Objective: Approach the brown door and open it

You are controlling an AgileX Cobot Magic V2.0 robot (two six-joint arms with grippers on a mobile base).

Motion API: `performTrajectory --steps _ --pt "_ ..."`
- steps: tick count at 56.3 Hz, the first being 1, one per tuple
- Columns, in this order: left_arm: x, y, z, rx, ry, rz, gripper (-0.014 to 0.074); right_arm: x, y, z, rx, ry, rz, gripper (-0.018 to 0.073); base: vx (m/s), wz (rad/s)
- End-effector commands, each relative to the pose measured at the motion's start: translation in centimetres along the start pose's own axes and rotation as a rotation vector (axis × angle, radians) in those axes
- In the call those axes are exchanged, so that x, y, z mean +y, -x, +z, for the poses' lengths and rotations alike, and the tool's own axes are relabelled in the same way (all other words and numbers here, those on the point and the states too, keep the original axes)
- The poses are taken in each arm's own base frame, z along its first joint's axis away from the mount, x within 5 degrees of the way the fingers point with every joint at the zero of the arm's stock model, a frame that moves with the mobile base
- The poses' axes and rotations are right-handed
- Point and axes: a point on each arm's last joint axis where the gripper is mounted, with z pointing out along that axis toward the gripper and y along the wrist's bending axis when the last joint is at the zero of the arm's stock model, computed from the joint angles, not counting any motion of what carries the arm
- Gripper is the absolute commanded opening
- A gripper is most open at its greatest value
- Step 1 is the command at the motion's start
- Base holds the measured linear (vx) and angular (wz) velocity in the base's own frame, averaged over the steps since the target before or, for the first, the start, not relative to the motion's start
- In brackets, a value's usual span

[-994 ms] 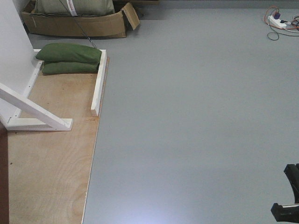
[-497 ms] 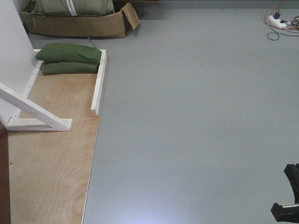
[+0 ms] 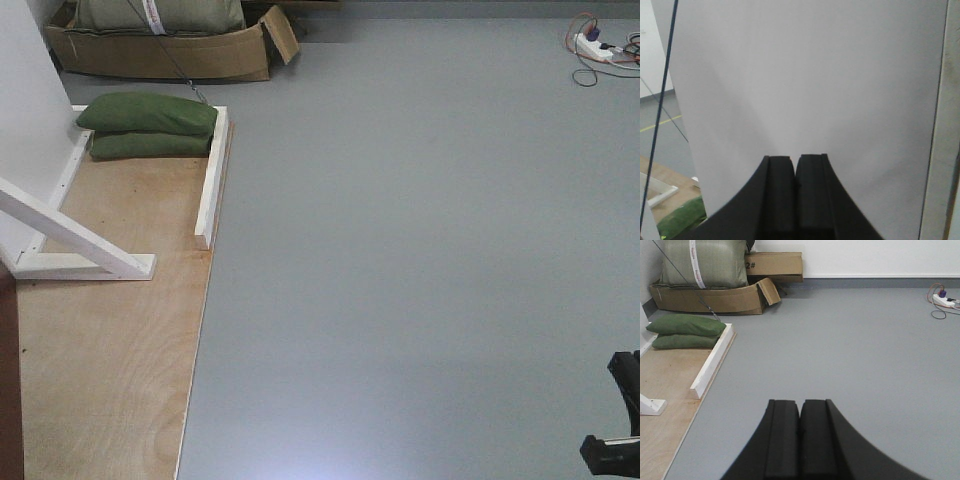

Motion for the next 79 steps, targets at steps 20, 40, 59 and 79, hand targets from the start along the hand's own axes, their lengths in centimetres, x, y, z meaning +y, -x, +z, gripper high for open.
performTrajectory --steps 20,40,59,79 --pt "-0.4 1.0 -1.1 -0.005 -0.166 -0.136 0.0067 0.0 0.6 0.0 -0.079 -0.003 -0.01 0.0 0.0 0.0" --pt "-0.1 0.5 0.6 -0.012 -0.041 -0.048 0.0067 0.0 0.6 0.0 -0.079 -0.003 -0.01 0.0 0.0 0.0" --pt "-0.7 0.8 1.8 0.014 -0.033 -0.08 0.0067 0.0 0.6 0.0 -0.079 -0.003 -0.01 0.0 0.0 0.0" --pt "-1.5 0.1 1.6 0.12 -0.114 -0.209 0.0067 0.0 0.6 0.0 -0.079 -0.003 -0.01 0.0 0.0 0.0"
